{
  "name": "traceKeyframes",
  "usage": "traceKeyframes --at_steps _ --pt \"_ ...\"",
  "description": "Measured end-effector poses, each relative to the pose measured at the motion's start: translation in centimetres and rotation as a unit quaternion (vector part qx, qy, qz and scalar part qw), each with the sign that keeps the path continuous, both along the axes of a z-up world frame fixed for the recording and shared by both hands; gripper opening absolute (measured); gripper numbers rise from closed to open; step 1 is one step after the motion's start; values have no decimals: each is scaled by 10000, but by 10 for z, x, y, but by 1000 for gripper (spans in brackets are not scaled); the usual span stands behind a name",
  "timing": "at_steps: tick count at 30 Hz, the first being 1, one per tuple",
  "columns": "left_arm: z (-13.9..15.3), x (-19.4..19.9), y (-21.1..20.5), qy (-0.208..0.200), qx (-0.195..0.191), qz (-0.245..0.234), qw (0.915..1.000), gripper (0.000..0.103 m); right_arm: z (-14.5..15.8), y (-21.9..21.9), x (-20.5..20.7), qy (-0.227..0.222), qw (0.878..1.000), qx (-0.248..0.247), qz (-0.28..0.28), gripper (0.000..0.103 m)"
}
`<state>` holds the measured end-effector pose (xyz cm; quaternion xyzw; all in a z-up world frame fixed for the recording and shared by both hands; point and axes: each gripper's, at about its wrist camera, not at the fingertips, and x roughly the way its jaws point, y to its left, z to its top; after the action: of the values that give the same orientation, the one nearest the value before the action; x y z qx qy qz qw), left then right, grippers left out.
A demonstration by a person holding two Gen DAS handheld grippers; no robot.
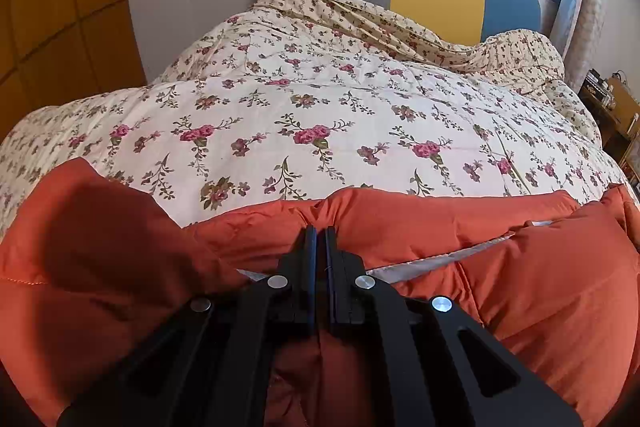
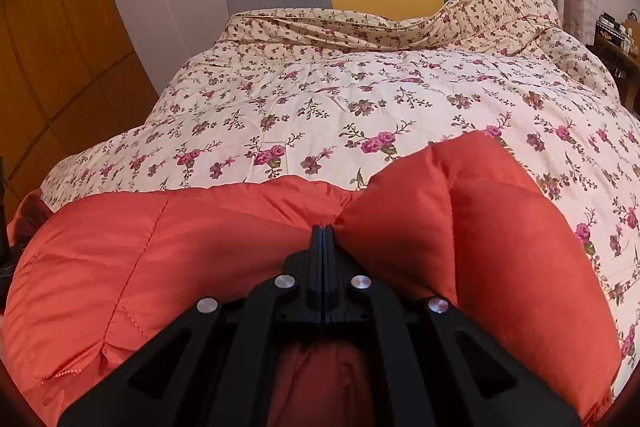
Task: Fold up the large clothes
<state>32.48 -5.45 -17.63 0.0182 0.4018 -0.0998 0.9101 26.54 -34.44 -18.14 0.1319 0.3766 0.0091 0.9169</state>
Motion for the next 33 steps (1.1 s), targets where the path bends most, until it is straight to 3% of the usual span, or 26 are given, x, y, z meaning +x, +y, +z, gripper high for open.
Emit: traceKeyframes --at_steps 4,7,8,9,11,13,14,17,21,23,26,31,33 --pt "17 -18 -6 -79 269 155 9995 4 -1 -1 0 -30 10000 25 3 0" --pt "41 -47 -15 -353 102 252 9990 6 -1 -1 -1 -57 10000 32 0 0" --pt "49 -55 -22 -479 78 192 9986 21 0 0 -1 -61 10000 17 0 0" --pt "54 -61 -29 -605 108 112 9980 59 0 0 -2 -71 10000 -3 -2 0" --pt "57 -63 -53 -957 403 -157 9945 100 3 0 -5 -149 9999 24 18 1" --pt "38 -48 -78 -770 978 -466 9911 100 10 -5 -14 -359 9992 184 7 3" --pt "27 -40 -82 -555 1016 -562 9917 100 18 -14 -25 -640 9973 371 -40 6" --pt "12 -26 -68 -241 367 -534 9976 100 39 -33 -53 -1033 9936 358 -266 8" --pt "8 -30 -68 -328 340 -562 9973 100 39 -60 -62 -591 9962 173 -624 7" --pt "6 -30 -66 -341 337 -564 9973 100 25 -73 -57 -321 9966 376 -658 6" --pt "6 -31 -67 -340 336 -567 9972 100 7 -80 -53 -256 9950 598 -757 4" --pt "7 -31 -68 -310 336 -555 9974 100 1 -61 -38 -63 9960 -43 -894 4" --pt "9 -31 -67 -255 314 -570 9976 100 -1 -62 -37 -40 9960 -74 -888 5"
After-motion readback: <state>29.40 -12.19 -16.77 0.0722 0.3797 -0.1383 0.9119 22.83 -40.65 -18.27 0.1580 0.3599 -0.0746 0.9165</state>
